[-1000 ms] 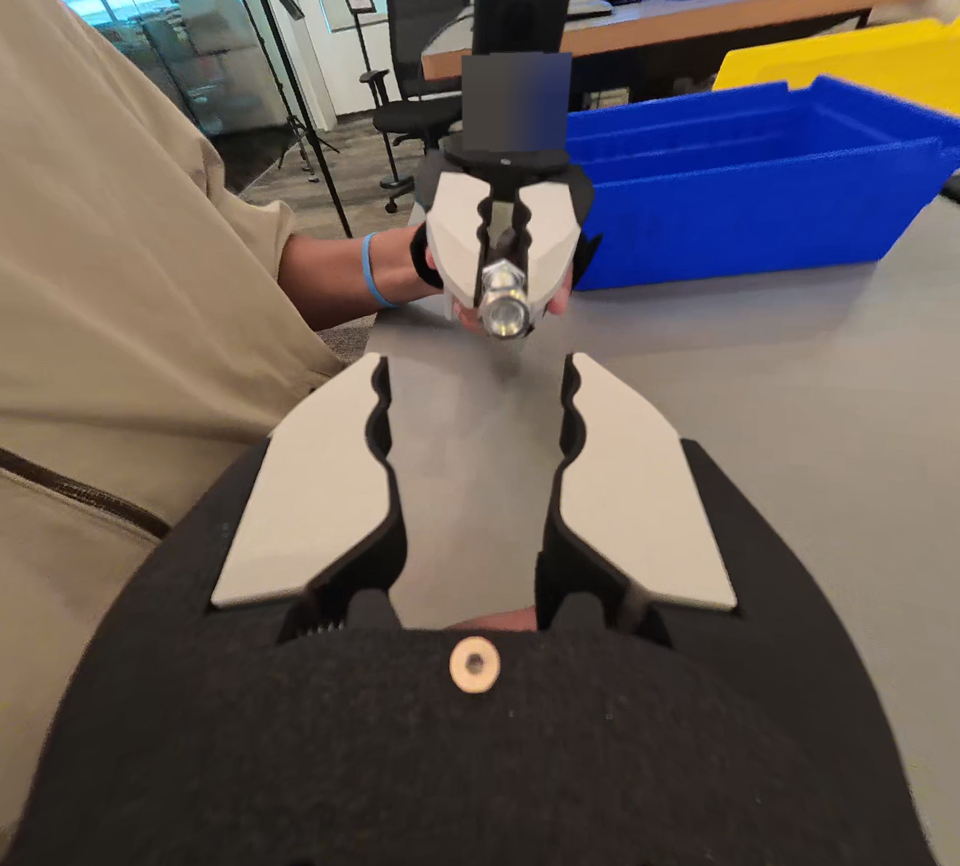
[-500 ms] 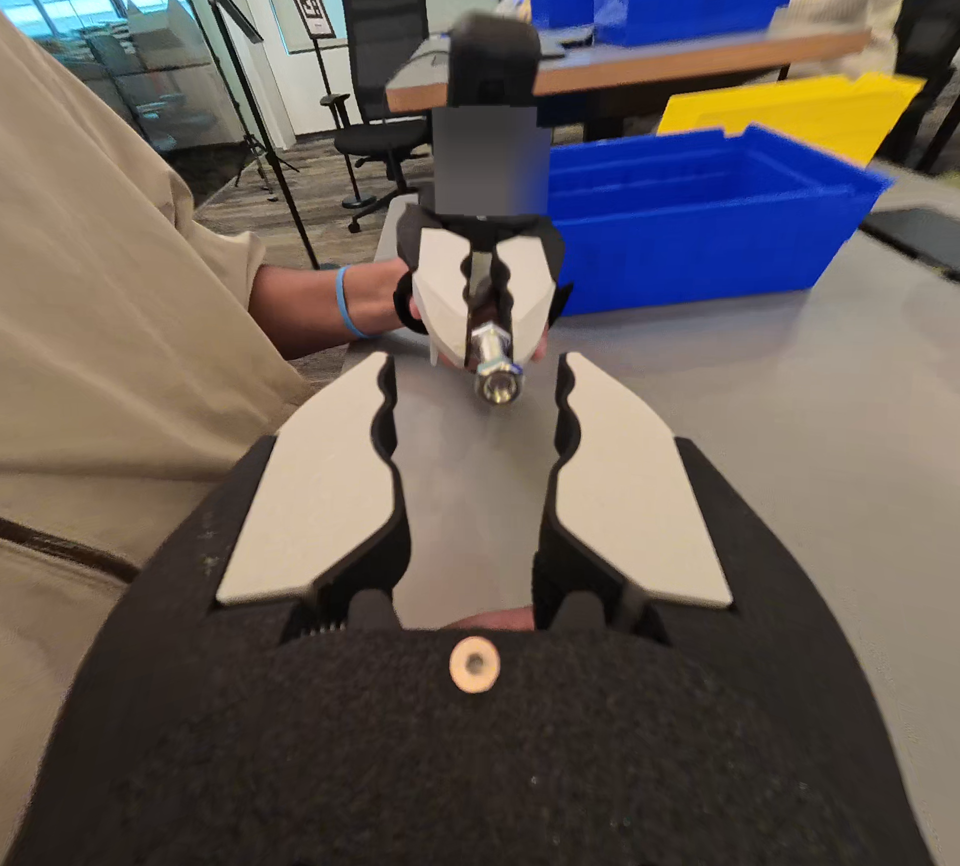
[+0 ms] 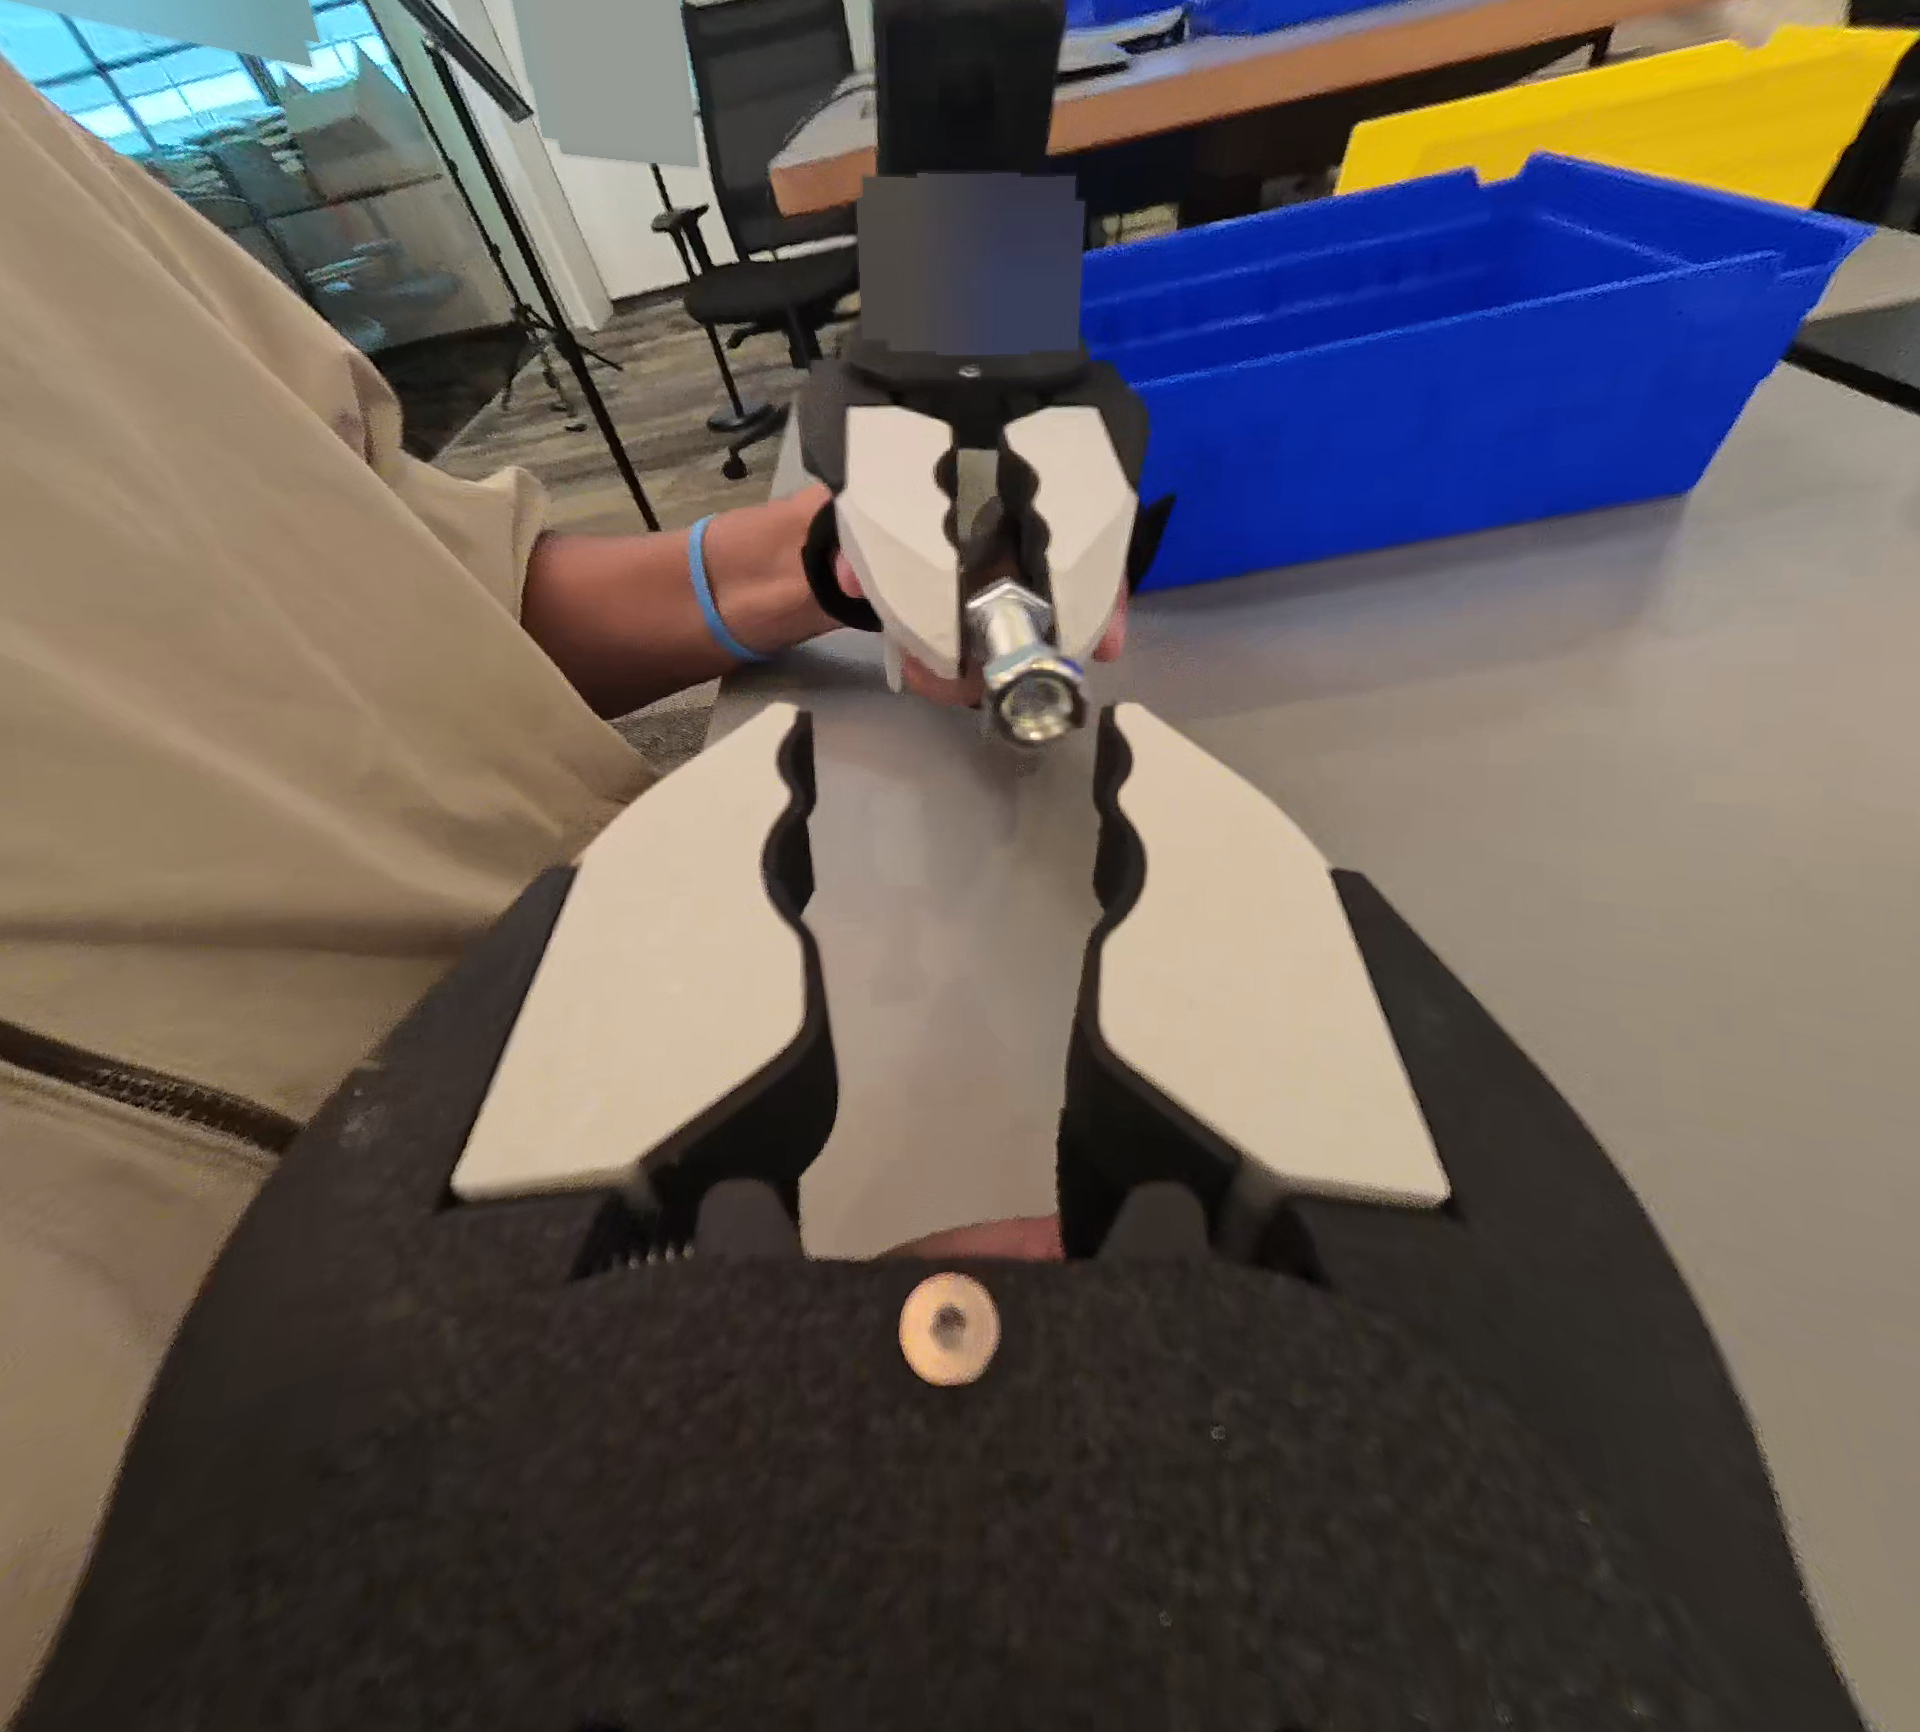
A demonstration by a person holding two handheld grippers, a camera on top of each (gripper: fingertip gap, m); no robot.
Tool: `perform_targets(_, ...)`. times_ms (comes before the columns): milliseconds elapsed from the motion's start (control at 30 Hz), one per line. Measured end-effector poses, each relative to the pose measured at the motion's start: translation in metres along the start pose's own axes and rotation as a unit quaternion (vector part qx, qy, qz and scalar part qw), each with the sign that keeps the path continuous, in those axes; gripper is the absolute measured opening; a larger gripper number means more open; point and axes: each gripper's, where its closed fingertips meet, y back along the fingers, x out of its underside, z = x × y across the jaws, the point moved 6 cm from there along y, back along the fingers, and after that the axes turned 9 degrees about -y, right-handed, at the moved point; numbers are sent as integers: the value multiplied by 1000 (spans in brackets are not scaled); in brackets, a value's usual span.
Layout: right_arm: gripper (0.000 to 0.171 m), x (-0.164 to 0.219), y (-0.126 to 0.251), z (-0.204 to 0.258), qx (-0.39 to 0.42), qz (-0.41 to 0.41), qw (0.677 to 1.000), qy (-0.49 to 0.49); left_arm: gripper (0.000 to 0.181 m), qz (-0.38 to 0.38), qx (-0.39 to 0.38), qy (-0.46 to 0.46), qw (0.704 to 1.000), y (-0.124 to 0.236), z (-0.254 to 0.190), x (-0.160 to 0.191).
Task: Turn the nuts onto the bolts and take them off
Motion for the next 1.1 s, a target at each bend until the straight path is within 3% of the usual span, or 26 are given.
perform_targets(167, 52, -10, 0, 9, 2, -27, 999, 33, 17, 1, 0, 0, 1000, 0, 0, 1)
perform_targets(433, 51, 2, 1, -3, 7, -1, 1000, -6, 17, -1, -5, 0, 1000, 1, 1, 0)
perform_targets(700, 51, -16, 5, -2, 30, -30, 999, 13, 17, 5, -4, -3, 1000, 0, 0, 1)
perform_targets(833, 41, -2, 5, -13, 22, -24, 992, -123, 17, 13, -16, -13, 1000, 0, 1, 1)
perform_targets(1000, 41, 8, -3, -15, -21, -54, 959, -279, 17, 41, -40, -45, 997, -4, 0, 4)
perform_targets(1100, 19, 10, -5, -17, -46, -63, 942, -328, 17, 52, -39, -61, 996, -7, -4, 4)
